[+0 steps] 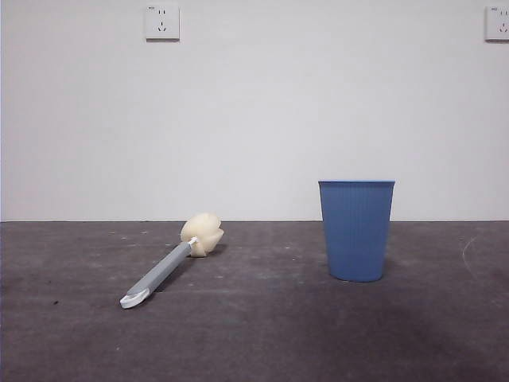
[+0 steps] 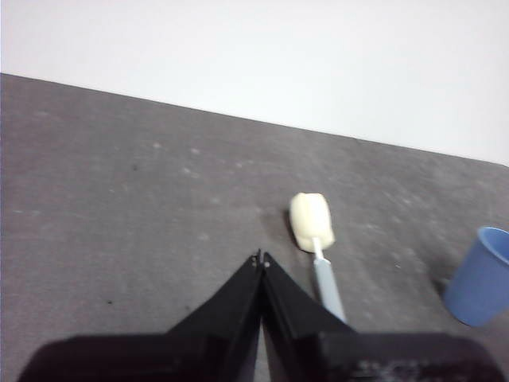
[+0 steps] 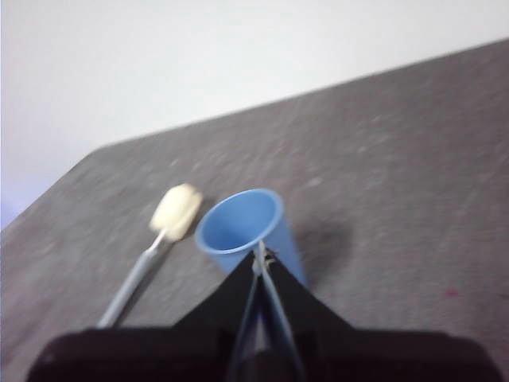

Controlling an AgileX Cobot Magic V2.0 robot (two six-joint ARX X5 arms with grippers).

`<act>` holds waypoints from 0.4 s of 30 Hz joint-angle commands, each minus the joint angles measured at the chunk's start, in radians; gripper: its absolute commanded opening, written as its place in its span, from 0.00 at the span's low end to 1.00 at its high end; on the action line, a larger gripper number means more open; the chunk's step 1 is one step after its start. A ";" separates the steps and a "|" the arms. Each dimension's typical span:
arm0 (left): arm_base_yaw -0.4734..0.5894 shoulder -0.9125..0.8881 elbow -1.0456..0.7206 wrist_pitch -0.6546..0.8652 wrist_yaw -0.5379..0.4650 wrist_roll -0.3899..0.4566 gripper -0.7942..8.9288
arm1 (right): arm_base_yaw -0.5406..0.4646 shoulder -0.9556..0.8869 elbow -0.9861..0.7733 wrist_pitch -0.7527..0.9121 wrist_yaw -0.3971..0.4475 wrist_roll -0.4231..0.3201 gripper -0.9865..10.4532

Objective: Pick up the cup brush,pick up the cup,insert the brush into the cup,clean the cup,put the cup brush back,put the cup back to the fixed position on the table

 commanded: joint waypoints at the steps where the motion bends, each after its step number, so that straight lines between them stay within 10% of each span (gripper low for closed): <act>1: -0.003 0.056 0.070 -0.053 0.031 0.011 0.08 | 0.002 0.080 0.105 -0.065 -0.050 -0.067 0.08; 12: -0.003 0.287 0.327 -0.306 0.159 0.163 0.08 | 0.006 0.353 0.532 -0.565 -0.068 -0.343 0.08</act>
